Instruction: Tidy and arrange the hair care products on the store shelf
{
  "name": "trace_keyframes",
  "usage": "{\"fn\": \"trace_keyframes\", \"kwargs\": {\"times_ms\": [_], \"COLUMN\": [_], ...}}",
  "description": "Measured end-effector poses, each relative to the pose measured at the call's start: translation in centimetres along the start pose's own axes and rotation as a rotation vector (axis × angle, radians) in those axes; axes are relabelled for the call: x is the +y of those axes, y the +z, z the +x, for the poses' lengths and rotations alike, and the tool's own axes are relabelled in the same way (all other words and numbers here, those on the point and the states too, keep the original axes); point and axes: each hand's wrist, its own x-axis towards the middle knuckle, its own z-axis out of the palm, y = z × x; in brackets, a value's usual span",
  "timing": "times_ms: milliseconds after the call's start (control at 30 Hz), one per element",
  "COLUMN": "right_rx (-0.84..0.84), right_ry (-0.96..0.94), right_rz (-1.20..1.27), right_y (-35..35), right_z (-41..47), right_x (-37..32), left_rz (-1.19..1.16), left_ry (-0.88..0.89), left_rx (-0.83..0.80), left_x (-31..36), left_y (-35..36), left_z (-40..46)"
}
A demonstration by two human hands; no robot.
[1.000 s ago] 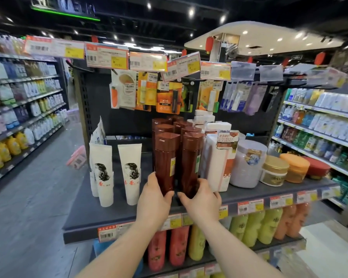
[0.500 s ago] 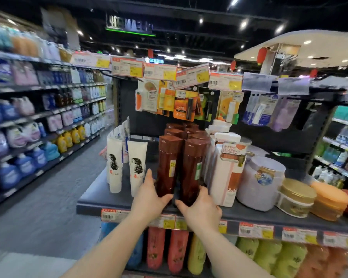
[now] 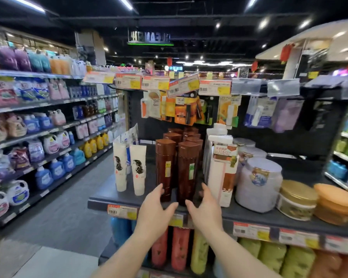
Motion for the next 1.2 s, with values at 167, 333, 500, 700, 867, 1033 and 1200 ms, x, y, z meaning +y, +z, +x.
{"fn": "trace_keyframes", "kwargs": {"times_ms": [167,333,500,700,867,1033,1200], "right_rx": [0.101,0.205,0.268,0.109,-0.032,-0.035,-0.082], "right_ry": [0.044,0.075,0.106,0.131,0.144,0.143,0.129], "right_rz": [-0.071,-0.118,-0.134,-0.288,-0.255,-0.255,-0.237], "right_y": [-2.8,-4.4,-5.9,-6.5,-5.7,-6.0,-6.6], "right_z": [-0.3,-1.0,-1.4,0.3,1.5,1.6,1.7], "right_x": [2.1,3.4,4.5,4.5,4.4,4.6,4.4], "left_rz": [-0.077,-0.104,-0.114,-0.144,-0.143,-0.157,-0.127], "left_ry": [0.015,0.053,0.103,0.055,-0.012,0.018,-0.078], "left_rx": [-0.013,-0.092,-0.217,-0.286,-0.342,-0.329,-0.331], "left_x": [0.9,1.6,3.3,5.9,5.7,5.3,6.2], "left_y": [2.0,4.3,6.8,9.7,10.2,10.2,10.3], "left_z": [0.2,0.1,-0.3,1.6,2.8,2.0,3.7]}}
